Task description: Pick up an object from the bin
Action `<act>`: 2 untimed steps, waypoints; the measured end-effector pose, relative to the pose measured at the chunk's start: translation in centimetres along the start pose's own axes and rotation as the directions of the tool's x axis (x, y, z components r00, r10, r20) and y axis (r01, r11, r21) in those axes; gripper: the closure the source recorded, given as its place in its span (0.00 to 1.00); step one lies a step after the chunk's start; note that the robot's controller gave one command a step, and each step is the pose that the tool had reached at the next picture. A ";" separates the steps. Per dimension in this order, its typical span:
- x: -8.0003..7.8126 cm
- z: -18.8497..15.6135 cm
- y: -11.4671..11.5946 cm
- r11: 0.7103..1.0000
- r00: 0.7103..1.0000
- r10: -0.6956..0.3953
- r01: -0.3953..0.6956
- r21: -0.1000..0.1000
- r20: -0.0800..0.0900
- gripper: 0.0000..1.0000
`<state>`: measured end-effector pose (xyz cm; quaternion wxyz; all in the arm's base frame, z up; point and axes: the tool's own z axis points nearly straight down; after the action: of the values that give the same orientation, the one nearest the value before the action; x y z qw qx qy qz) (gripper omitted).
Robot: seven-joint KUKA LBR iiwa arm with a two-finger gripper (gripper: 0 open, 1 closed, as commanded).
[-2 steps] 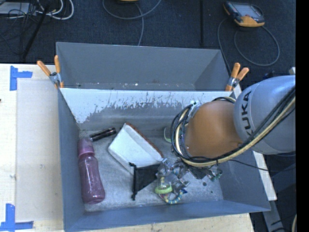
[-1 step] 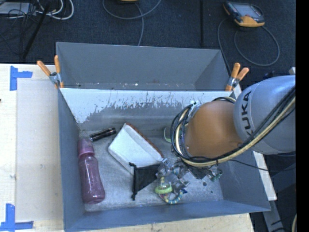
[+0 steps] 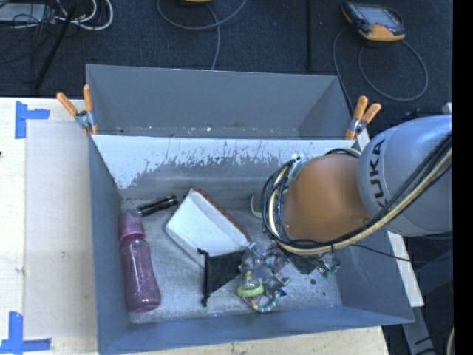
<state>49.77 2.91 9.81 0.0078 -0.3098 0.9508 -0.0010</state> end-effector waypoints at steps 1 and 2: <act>0.0 0.0 0.0 1.000 1.000 0.001 -0.001 0.000 0.000 1.00; 0.0 0.0 0.0 1.000 1.000 0.001 -0.001 0.000 0.000 1.00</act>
Offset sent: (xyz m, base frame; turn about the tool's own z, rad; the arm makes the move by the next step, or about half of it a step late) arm 0.0000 0.0000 0.0000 0.0000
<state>49.77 2.91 9.81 0.0078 -0.3094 0.9509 -0.0009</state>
